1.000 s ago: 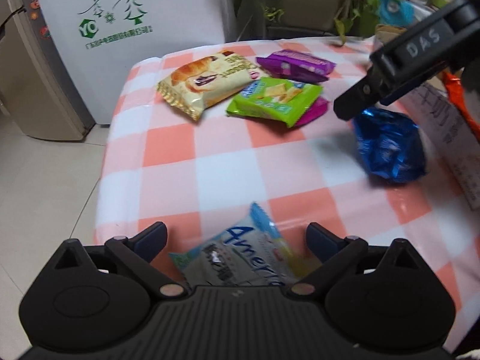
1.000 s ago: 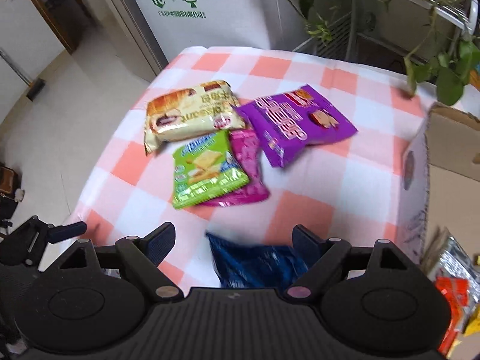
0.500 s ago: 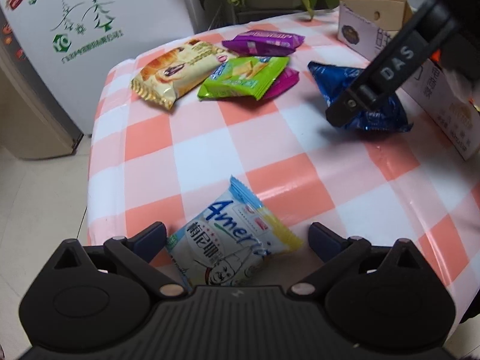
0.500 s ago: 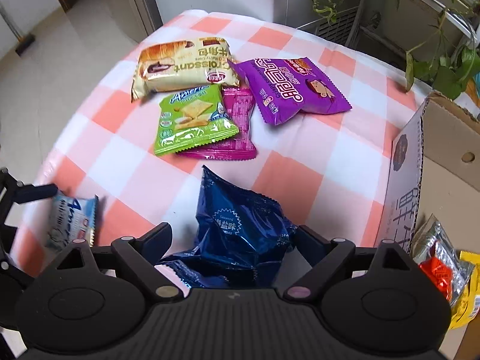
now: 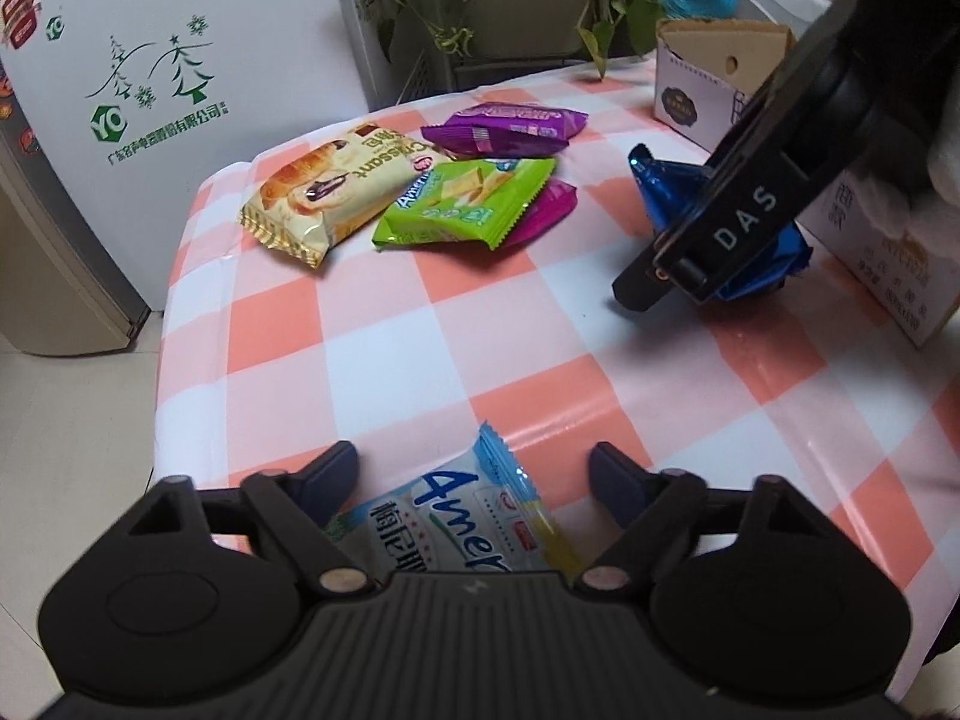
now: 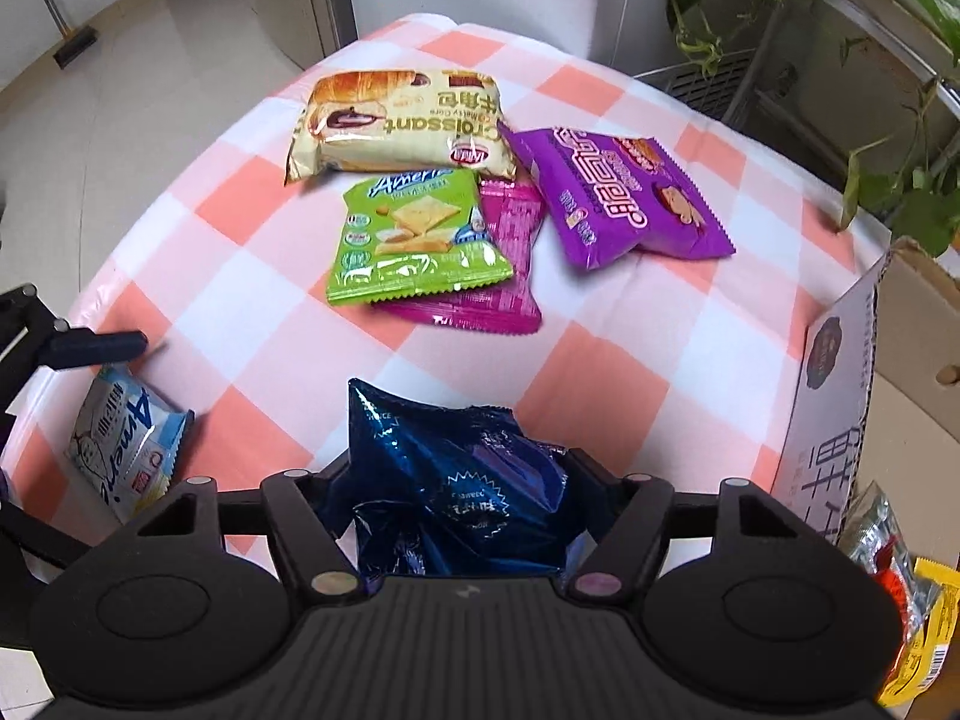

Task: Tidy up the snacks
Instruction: 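Close the left tool on the white Ameria packet and lift it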

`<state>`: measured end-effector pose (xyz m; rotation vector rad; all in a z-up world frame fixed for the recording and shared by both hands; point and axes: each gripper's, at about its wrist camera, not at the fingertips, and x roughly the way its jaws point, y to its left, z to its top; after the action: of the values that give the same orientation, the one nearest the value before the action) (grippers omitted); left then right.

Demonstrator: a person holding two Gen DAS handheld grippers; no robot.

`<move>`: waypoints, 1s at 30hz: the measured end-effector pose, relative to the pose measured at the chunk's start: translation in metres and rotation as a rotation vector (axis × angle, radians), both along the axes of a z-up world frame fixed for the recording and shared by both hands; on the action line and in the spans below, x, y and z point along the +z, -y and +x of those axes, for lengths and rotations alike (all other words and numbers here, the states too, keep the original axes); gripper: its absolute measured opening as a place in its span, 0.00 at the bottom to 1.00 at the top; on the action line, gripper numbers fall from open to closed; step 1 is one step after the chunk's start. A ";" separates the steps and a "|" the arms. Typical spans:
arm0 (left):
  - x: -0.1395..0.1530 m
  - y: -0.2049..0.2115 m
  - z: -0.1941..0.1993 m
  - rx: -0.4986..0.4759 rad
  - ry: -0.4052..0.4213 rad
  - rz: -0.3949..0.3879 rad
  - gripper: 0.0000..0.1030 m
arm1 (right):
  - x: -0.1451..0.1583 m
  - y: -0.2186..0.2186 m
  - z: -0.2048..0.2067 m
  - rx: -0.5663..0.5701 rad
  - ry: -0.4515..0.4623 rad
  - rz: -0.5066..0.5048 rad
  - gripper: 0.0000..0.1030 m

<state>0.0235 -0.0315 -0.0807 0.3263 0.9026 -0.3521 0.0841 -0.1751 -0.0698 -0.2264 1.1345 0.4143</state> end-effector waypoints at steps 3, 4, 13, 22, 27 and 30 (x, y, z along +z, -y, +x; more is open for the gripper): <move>0.001 -0.007 0.001 0.030 -0.022 -0.025 0.76 | 0.002 0.001 0.001 -0.004 0.004 0.005 0.73; 0.002 -0.009 0.001 0.040 -0.027 -0.036 0.76 | 0.002 0.001 0.001 -0.005 0.004 0.006 0.73; 0.009 -0.022 -0.005 0.053 -0.091 -0.112 0.90 | 0.006 0.000 0.000 0.003 0.009 0.020 0.73; 0.016 -0.032 -0.009 0.074 -0.078 -0.066 0.92 | 0.005 -0.001 -0.001 0.010 0.002 0.022 0.73; 0.014 -0.020 -0.022 -0.071 -0.040 0.043 0.92 | 0.005 0.000 0.000 0.010 -0.002 0.022 0.73; 0.011 -0.019 -0.024 -0.115 -0.015 0.101 0.92 | 0.005 0.000 0.000 0.013 -0.001 0.020 0.73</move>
<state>-0.0008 -0.0130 -0.0699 0.4702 0.9205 -0.4163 0.0838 -0.1748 -0.0643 -0.2157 1.1303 0.4372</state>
